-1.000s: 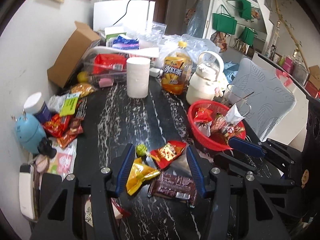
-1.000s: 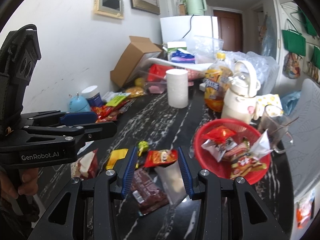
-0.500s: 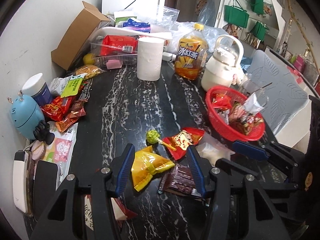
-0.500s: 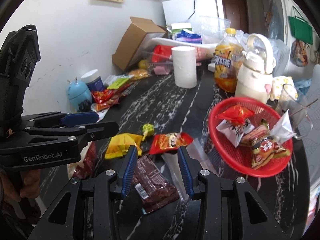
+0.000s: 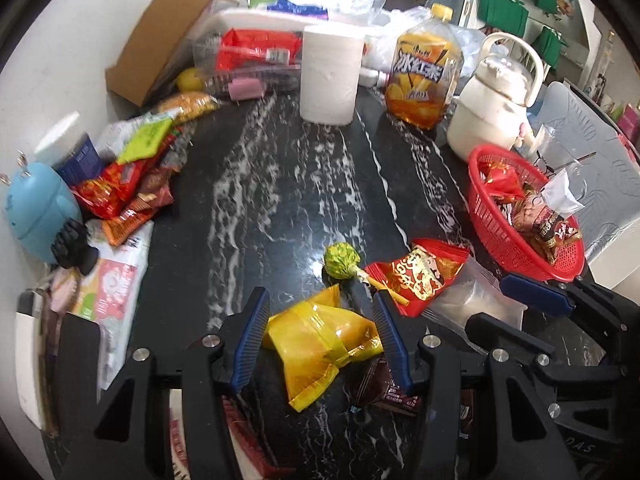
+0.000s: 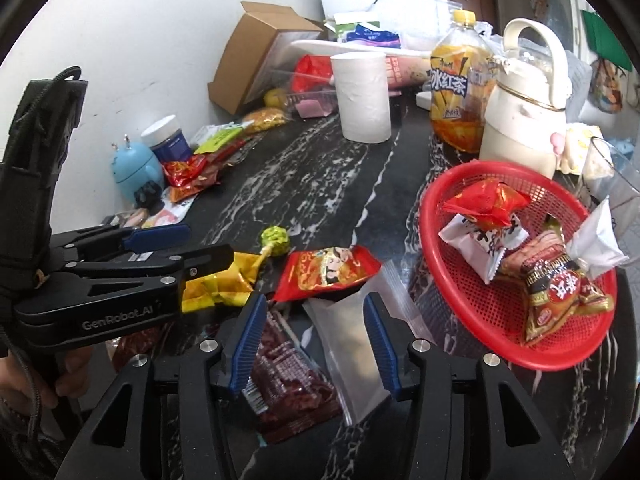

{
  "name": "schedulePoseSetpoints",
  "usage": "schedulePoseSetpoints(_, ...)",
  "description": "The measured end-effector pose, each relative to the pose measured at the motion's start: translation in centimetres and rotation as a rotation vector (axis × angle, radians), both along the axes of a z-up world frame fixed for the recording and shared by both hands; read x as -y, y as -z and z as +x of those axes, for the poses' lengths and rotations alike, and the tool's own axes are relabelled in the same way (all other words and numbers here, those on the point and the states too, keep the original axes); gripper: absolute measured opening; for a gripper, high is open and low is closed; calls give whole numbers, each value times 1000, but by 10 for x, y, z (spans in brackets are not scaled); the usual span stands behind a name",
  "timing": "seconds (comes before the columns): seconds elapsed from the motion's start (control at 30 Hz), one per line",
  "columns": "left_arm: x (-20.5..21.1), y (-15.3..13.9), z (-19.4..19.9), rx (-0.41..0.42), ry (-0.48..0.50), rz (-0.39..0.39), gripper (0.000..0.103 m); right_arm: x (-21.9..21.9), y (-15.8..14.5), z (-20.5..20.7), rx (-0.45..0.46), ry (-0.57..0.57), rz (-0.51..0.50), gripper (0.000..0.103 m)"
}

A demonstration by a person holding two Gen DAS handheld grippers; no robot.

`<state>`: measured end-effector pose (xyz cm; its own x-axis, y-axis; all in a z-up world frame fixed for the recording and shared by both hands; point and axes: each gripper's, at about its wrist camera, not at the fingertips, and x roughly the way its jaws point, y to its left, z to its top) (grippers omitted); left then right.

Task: Organize snacks
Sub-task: 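Grasp the yellow packet with the left gripper while the right gripper lowers toward the lollipop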

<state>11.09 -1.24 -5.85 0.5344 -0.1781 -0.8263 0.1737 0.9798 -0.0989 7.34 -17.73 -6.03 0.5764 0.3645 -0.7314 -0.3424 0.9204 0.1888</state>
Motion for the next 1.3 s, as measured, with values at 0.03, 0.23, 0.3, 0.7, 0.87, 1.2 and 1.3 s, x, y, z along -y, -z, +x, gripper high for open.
schedulePoseSetpoints(0.03,0,3,2,-12,4,-5,52,0,1,2,1,2,1,50)
schedulePoseSetpoints(0.23,0,15,11,-63,-5,-26,53,3,6,11,-10,-1,9,50)
schedulePoseSetpoints(0.3,1,15,13,-63,-2,-20,55,4,8,13,-18,-4,13,50)
schedulePoseSetpoints(0.7,-8,29,2,-110,15,-44,61,-1,11,17,-23,-27,4,50)
schedulePoseSetpoints(0.87,-10,23,-7,-108,54,-71,61,-3,10,15,-21,-34,3,50)
schedulePoseSetpoints(1.2,-18,16,-22,-101,106,-116,61,-11,6,16,-21,-60,12,52)
schedulePoseSetpoints(1.3,-18,20,-22,-110,108,-86,61,-17,3,16,-26,-93,40,52)
